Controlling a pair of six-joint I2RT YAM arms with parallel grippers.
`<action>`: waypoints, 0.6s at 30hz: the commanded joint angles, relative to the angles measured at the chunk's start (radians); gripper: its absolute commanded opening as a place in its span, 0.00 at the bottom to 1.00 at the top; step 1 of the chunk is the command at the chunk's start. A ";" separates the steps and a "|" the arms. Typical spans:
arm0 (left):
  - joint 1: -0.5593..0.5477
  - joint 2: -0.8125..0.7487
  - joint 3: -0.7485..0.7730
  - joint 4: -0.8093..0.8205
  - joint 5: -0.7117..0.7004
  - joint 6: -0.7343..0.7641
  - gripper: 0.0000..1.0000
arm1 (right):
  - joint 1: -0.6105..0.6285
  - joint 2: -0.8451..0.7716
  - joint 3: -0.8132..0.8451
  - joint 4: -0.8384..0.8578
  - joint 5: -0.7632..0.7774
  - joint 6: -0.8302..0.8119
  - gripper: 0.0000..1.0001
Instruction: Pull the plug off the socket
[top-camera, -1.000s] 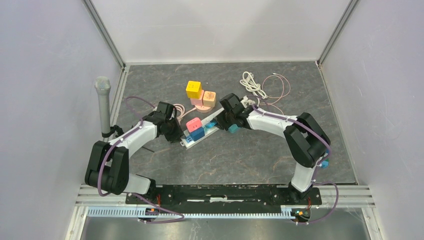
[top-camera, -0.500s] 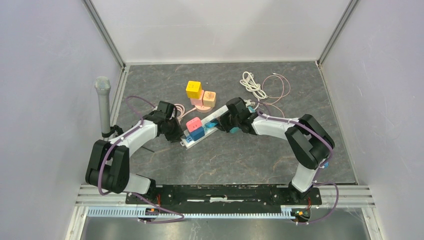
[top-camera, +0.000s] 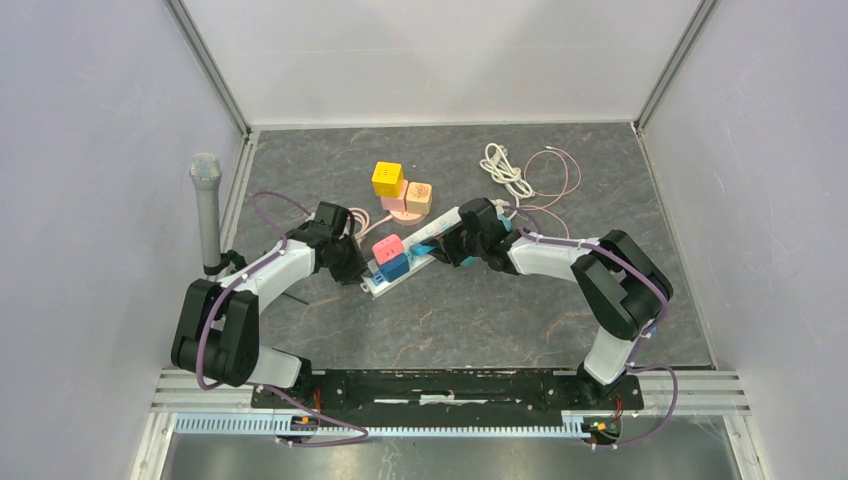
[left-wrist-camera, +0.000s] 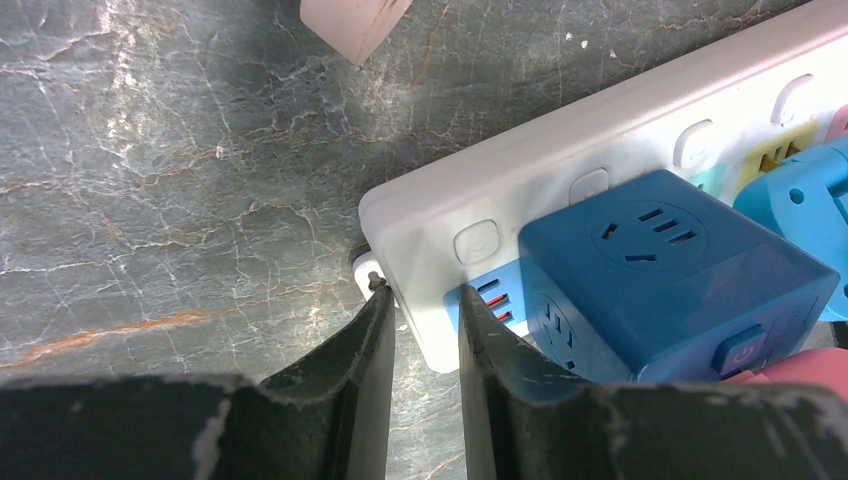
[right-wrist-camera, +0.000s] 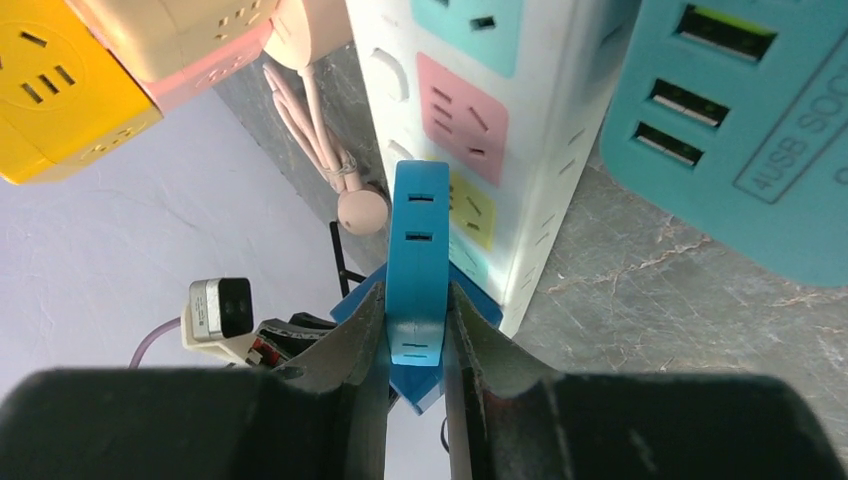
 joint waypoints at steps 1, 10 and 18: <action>-0.017 0.073 -0.063 -0.085 -0.125 0.052 0.34 | 0.016 -0.093 0.046 0.135 -0.077 0.001 0.00; -0.017 0.057 -0.065 -0.085 -0.123 0.052 0.34 | -0.011 -0.168 0.069 0.131 0.016 -0.116 0.00; -0.017 -0.003 -0.005 -0.108 -0.109 0.062 0.43 | -0.100 -0.307 0.104 -0.092 0.121 -0.532 0.00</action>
